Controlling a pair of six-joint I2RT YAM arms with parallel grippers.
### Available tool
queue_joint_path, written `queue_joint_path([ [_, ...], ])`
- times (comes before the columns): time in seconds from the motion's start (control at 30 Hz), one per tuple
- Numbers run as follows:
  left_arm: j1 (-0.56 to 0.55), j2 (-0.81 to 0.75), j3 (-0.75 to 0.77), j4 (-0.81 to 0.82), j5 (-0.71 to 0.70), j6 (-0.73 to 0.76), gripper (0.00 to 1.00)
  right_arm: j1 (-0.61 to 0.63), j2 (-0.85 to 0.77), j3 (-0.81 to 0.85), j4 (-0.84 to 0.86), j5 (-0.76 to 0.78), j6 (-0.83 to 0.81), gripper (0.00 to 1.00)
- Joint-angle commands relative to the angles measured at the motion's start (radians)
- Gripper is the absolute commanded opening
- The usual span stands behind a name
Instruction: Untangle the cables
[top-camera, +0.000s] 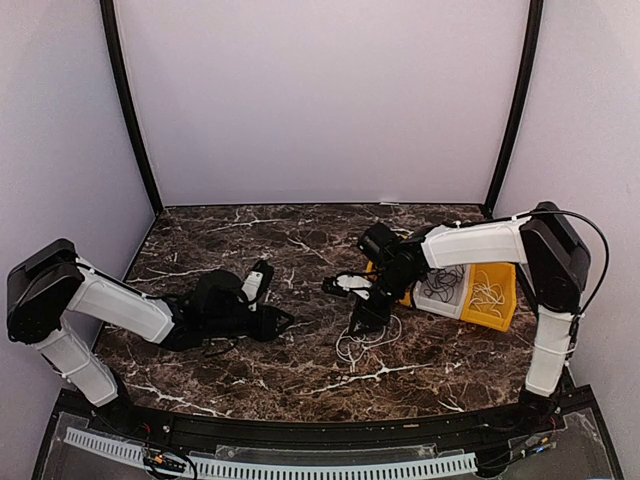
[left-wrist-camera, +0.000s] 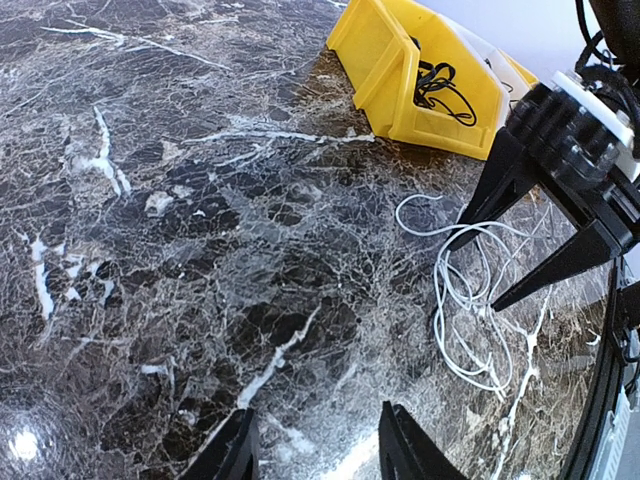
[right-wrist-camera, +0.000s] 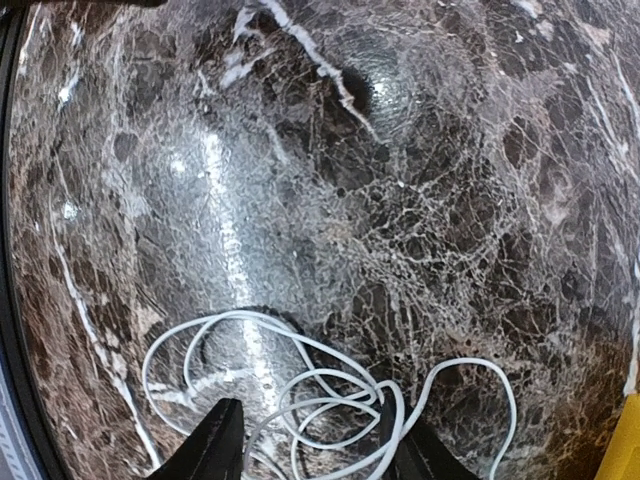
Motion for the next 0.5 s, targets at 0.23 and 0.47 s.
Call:
queue_joint_path([
  [0.23,-0.006,-0.002,-0.007,0.006,-0.01,0.004,0.43,0.005,-0.093,0.092,-0.089,0.008,0.025,0.0],
  [0.47,-0.006,0.059,0.047,-0.016,-0.019,0.037,0.43,-0.059,-0.321,0.128,-0.136,-0.051,-0.024,0.0],
])
